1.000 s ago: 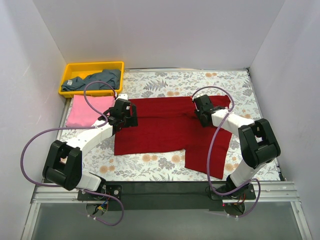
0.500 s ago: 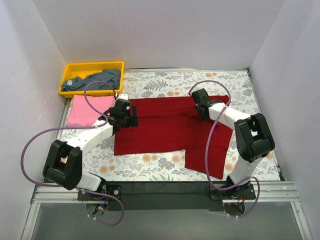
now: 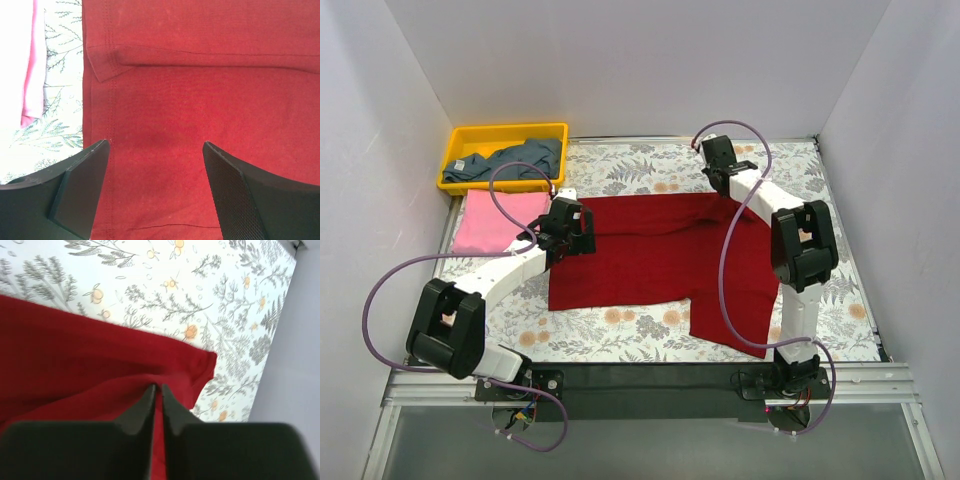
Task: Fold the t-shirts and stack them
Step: Fold the tshirt
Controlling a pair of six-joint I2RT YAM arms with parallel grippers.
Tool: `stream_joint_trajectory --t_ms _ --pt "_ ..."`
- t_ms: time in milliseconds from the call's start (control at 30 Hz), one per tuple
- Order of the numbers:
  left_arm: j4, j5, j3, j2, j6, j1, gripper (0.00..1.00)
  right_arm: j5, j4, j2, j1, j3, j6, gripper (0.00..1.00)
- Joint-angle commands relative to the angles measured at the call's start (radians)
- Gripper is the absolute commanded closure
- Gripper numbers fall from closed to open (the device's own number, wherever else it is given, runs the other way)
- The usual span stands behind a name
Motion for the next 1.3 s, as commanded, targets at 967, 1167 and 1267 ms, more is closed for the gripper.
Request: stream_joint_trajectory --t_ms 967,1167,1267 --pt "0.014 0.018 0.020 0.015 0.014 -0.002 0.30 -0.403 0.065 -0.128 -0.002 -0.270 -0.048 0.61" --pt "0.014 0.012 0.018 0.015 0.016 -0.002 0.31 -0.388 0.066 -0.094 0.012 -0.255 -0.058 0.61" --pt "0.012 0.012 0.018 0.015 0.017 -0.002 0.31 -0.386 0.066 -0.085 0.016 -0.247 -0.064 0.61"
